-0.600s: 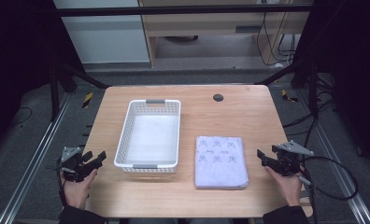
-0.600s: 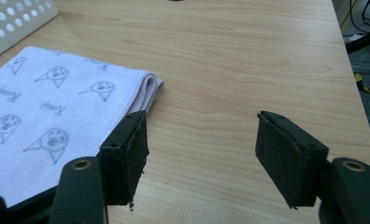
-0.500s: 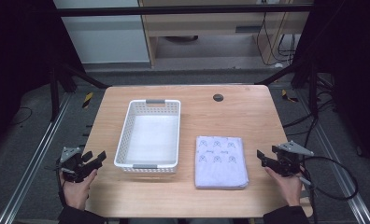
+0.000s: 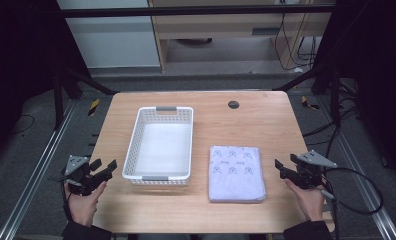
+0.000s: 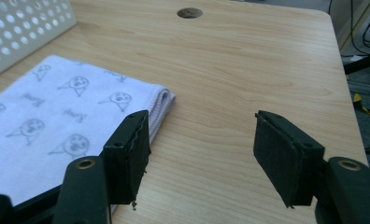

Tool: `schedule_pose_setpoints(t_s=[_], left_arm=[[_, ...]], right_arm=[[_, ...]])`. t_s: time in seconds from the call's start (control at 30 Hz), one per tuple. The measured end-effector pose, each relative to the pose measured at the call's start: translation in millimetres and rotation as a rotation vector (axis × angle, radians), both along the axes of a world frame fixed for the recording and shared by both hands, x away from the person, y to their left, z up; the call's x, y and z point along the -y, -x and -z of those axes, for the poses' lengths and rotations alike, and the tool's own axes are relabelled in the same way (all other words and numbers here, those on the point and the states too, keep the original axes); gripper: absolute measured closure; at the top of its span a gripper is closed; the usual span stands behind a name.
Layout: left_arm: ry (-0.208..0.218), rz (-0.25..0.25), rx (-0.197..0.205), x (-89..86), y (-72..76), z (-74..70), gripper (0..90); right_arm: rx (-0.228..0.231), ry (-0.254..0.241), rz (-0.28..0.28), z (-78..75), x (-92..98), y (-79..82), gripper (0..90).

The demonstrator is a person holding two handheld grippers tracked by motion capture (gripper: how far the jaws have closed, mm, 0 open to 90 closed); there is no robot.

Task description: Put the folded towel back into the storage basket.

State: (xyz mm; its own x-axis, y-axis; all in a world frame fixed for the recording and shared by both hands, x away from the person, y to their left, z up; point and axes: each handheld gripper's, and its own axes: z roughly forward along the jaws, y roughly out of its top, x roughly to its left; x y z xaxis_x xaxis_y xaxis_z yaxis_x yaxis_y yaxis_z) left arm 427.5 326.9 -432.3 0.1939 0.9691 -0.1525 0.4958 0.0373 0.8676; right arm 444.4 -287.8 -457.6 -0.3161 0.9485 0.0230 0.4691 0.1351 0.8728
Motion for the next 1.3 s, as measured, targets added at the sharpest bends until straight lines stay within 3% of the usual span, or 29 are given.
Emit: schedule_pose_setpoints(t_s=[0.47,0.73,0.8,1.3], left_arm=[[0.002,0.109,0.063,40.9,0.5,-24.9,37.0],[-0.01,0.195,0.093,82.4,-3.5,-43.4,38.3],[-0.026,0.226,0.099,101.1,-5.2,-47.8,38.3],[-0.032,0.353,0.096,171.5,-11.5,-46.6,42.3]], right_arm=[[0.026,-0.073,-0.033,-22.1,-5.0,-2.9,37.4],[0.049,-0.087,-0.046,-41.5,-7.3,-7.9,36.7],[0.059,-0.08,-0.048,-44.5,-8.0,-9.0,36.7],[0.074,-0.092,-0.071,-52.1,-17.4,-21.6,36.6]])
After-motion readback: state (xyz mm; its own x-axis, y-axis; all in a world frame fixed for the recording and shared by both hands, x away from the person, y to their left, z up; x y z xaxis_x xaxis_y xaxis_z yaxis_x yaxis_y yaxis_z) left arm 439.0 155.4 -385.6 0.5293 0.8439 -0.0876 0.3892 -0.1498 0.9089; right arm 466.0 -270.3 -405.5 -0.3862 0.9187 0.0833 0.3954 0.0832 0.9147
